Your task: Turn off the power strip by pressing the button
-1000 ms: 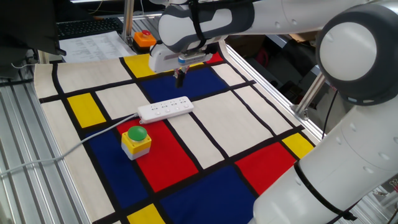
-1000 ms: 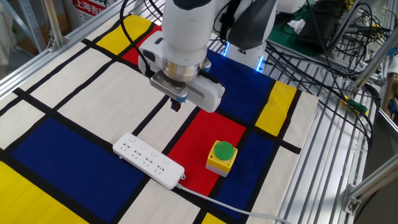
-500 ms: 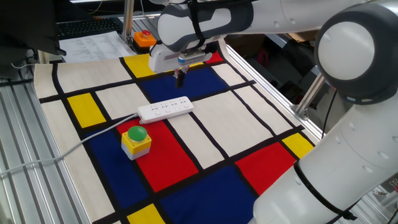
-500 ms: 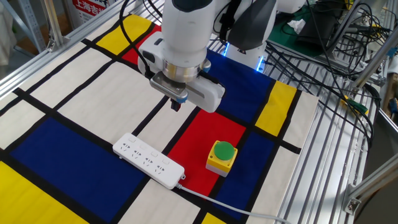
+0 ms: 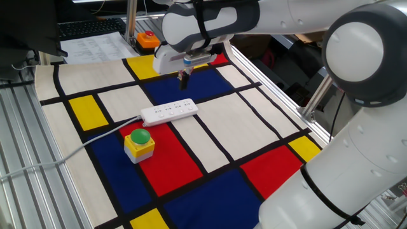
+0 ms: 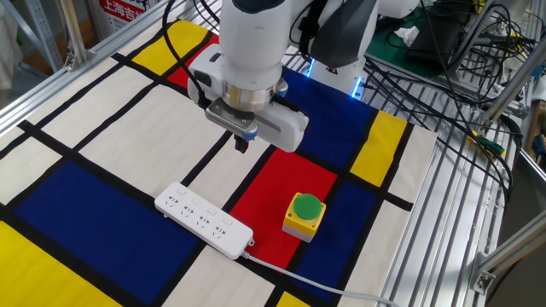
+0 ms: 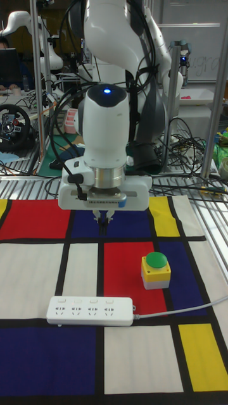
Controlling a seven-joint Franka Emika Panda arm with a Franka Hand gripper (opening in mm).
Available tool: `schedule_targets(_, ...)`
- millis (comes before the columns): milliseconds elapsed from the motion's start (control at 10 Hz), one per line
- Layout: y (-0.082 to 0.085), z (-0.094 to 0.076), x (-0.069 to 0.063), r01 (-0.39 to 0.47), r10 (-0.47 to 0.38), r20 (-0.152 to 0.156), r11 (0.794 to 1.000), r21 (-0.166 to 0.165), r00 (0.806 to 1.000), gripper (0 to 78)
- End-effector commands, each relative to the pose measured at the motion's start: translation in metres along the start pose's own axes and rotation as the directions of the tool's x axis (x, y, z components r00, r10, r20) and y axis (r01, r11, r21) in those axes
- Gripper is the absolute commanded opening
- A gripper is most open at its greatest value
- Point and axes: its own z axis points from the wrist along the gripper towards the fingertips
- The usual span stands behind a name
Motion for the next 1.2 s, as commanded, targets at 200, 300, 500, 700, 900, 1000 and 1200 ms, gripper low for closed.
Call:
schedule_targets(200,0.000,-0.001,-0.001,-0.131,0.132,-0.053,0.991,0.024,0.990,0.0)
schedule_targets(300,0.000,-0.001,-0.001,-0.138,0.139,-0.053,0.990,0.025,0.989,0.0)
schedule_targets(500,0.000,-0.001,-0.001,-0.088,0.092,-0.063,0.994,0.065,0.994,0.0)
schedule_targets(700,0.000,0.000,-0.002,-0.047,0.055,-0.087,0.995,0.092,0.995,0.0)
schedule_targets(900,-0.009,0.012,-0.011,0.001,0.007,-0.097,0.997,0.079,0.995,0.0)
schedule_targets(1000,-0.011,0.014,-0.012,0.012,-0.004,-0.099,0.997,0.078,0.995,0.0)
schedule_targets(1200,-0.022,0.028,-0.021,0.039,-0.031,-0.097,0.997,0.073,0.995,0.0)
